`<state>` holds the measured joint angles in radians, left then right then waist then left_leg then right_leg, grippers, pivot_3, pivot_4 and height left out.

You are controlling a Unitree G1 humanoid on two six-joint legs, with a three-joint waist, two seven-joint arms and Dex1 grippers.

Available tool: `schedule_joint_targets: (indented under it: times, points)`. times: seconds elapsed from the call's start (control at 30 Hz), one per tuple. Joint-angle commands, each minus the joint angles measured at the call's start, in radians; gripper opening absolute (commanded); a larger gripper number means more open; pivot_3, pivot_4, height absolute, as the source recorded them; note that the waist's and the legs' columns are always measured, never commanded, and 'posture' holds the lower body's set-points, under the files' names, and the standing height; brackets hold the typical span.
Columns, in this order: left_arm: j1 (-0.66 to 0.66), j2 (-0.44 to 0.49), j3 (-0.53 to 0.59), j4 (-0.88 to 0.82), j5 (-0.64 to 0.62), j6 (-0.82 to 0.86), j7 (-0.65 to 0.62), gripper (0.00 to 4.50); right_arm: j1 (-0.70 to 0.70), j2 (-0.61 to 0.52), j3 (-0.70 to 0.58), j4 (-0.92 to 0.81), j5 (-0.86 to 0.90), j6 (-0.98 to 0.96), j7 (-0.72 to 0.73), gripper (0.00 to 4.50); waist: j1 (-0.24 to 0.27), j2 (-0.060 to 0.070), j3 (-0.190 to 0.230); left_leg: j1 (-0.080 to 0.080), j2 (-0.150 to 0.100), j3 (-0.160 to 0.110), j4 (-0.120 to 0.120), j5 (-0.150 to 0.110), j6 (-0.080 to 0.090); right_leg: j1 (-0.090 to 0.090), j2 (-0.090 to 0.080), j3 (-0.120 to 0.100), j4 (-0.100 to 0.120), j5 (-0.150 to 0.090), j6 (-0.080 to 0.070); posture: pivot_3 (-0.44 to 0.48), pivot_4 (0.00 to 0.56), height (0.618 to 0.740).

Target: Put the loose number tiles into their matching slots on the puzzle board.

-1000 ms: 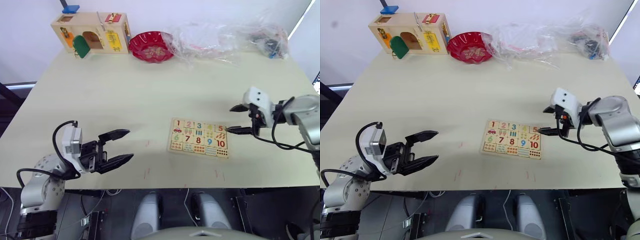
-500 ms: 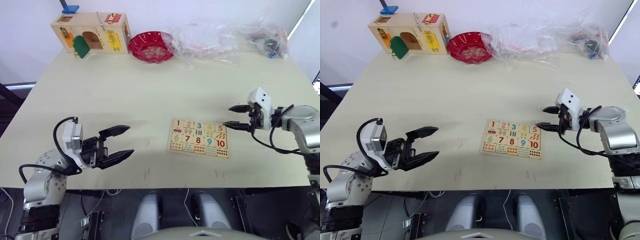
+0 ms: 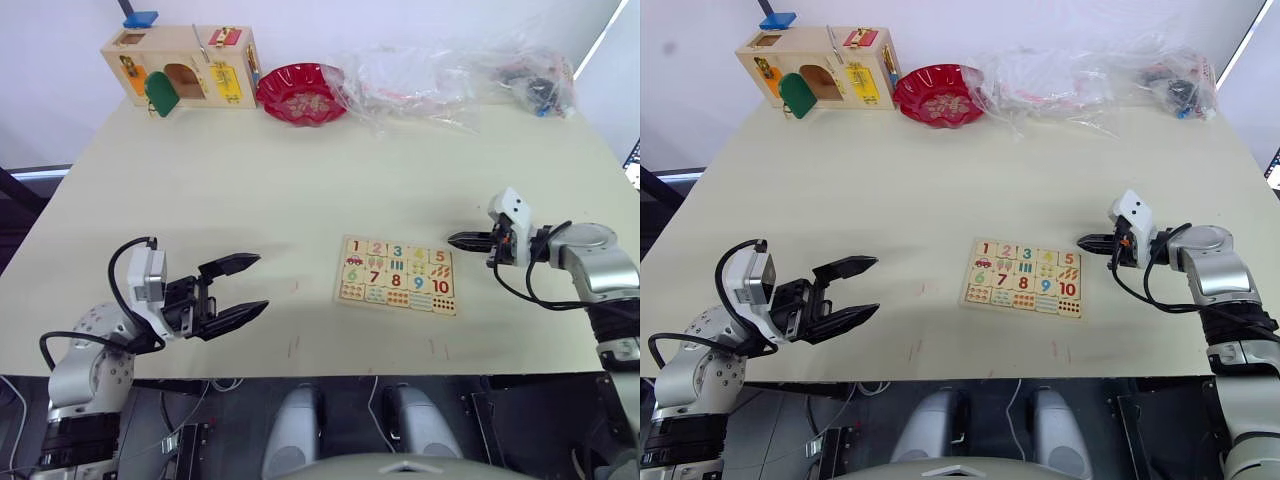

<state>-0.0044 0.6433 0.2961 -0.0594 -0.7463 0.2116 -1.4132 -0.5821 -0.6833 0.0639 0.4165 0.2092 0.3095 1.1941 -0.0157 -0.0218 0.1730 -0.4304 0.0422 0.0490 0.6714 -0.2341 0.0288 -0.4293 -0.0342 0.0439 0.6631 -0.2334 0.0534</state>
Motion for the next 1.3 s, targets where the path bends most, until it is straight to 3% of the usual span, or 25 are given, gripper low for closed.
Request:
schedule_joint_targets:
  times: [0.03,1.07,1.3]
  points:
    - [0.002,0.005,0.005,-0.027,-0.002,-0.012,-0.002,4.50,-0.028,0.004,-0.002,0.013,-0.008,-0.032,0.001,0.03,0.000,0.000,0.000,0.000,0.000,0.000,0.000,0.000,0.000,0.000,0.000,0.000,0.000,0.000,0.000,0.000,0.150,0.740]
    - [0.000,0.003,0.001,-0.026,-0.002,-0.010,-0.002,4.50,-0.005,-0.003,0.016,-0.018,-0.031,-0.036,0.038,0.03,0.001,0.000,0.000,0.000,0.000,0.000,0.000,0.000,0.000,0.000,0.000,0.000,0.000,0.000,0.000,0.000,0.150,0.740]
    - [0.015,-0.004,0.008,-0.030,0.002,-0.013,0.016,4.50,0.050,-0.043,-0.070,-0.099,0.020,-0.069,0.020,0.03,0.004,0.000,0.000,0.000,0.000,0.000,0.000,0.000,0.000,0.000,0.000,0.000,0.000,0.000,0.000,0.000,0.150,0.740]
